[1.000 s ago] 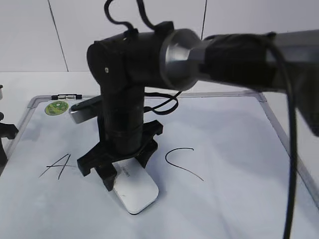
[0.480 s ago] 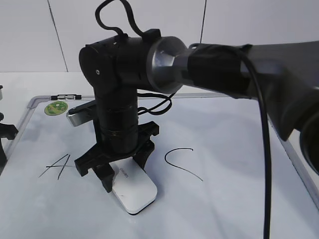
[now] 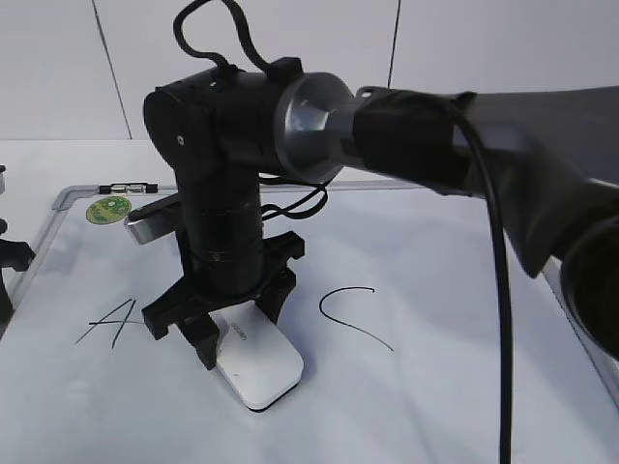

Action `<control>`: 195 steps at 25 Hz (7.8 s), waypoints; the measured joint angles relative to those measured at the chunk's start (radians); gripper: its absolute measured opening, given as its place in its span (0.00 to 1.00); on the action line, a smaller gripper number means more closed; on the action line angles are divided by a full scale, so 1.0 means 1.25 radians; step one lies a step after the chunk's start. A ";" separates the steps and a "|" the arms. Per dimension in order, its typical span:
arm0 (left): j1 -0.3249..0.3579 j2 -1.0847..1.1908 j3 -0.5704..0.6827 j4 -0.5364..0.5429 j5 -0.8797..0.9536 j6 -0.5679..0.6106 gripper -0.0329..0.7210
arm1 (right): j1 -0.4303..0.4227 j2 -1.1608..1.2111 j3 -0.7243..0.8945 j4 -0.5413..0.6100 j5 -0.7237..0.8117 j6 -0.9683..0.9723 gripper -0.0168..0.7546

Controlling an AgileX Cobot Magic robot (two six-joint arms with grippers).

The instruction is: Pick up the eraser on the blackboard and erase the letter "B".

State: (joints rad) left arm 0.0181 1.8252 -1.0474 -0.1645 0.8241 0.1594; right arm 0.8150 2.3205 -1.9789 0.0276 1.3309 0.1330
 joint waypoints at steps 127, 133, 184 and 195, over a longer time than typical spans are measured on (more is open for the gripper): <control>0.000 0.002 -0.005 0.017 0.057 -0.002 0.07 | -0.014 -0.005 0.015 -0.001 -0.061 0.047 0.69; 0.000 0.002 -0.005 0.017 0.057 -0.002 0.07 | -0.065 -0.005 0.015 -0.001 -0.065 0.052 0.69; 0.000 0.002 -0.005 0.020 0.060 -0.002 0.07 | -0.100 0.024 -0.060 0.011 -0.060 0.026 0.69; 0.000 0.002 -0.005 0.024 0.068 -0.002 0.07 | -0.003 0.026 -0.060 0.002 -0.062 0.019 0.68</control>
State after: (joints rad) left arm 0.0181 1.8275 -1.0535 -0.1347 0.9096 0.1565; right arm 0.8118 2.3525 -2.0542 0.0298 1.2539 0.1572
